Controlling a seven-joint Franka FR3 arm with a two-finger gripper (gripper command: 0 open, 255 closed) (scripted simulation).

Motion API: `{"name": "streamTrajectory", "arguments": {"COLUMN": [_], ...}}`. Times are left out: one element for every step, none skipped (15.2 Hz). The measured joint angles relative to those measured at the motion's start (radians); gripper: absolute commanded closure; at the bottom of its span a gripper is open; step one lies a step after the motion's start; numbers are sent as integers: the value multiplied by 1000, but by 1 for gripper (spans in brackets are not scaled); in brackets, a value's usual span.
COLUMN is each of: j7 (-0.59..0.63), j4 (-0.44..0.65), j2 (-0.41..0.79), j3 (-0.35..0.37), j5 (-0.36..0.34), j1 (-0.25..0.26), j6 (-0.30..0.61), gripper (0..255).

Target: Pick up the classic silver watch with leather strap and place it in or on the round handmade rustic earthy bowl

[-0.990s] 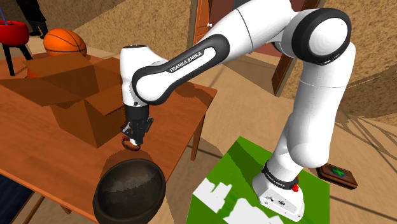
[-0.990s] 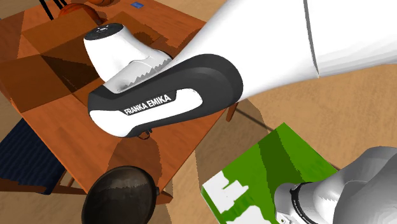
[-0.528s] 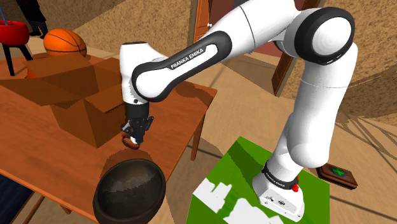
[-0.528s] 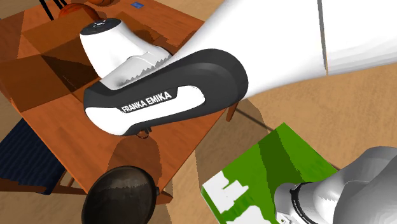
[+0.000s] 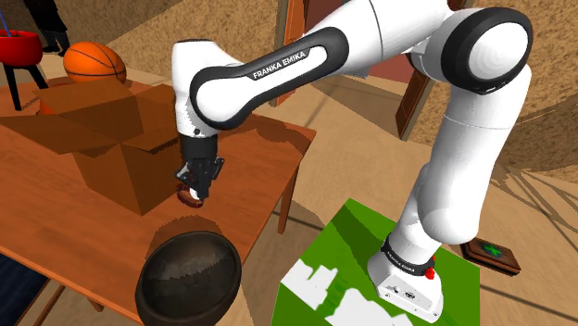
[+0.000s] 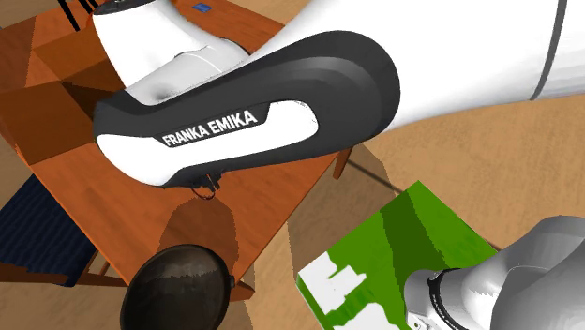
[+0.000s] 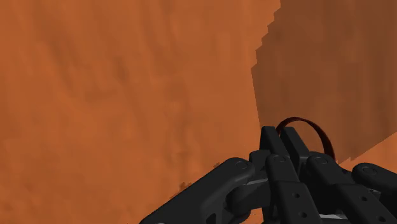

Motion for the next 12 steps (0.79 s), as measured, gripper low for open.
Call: {"name": "streamTrajectory", "arguments": {"j7": [2, 2, 1, 1, 2, 2, 3, 4, 3, 3, 4, 3], "j4": [10, 22, 30, 37, 47, 54, 65, 68, 79, 86, 96, 106], "j2": [-5, -10, -14, -17, -20, -24, -26, -35, -37, -44, -48, -52], "j3": [1, 1, 1, 1, 1, 1, 1, 2, 1, 1, 2, 1], "j5": [1, 3, 3, 5, 5, 6, 7, 10, 10, 12, 13, 14], "j1": [0, 0, -1, -1, -2, -2, -2, -2, -3, -4, -4, -5], "j6": [-15, -31, -43, -53, -66, -76, -90, -101, -114, -128, -141, -155], "gripper": [255, 255, 255, 255, 255, 255, 255, 255, 255, 255, 255, 255]}}
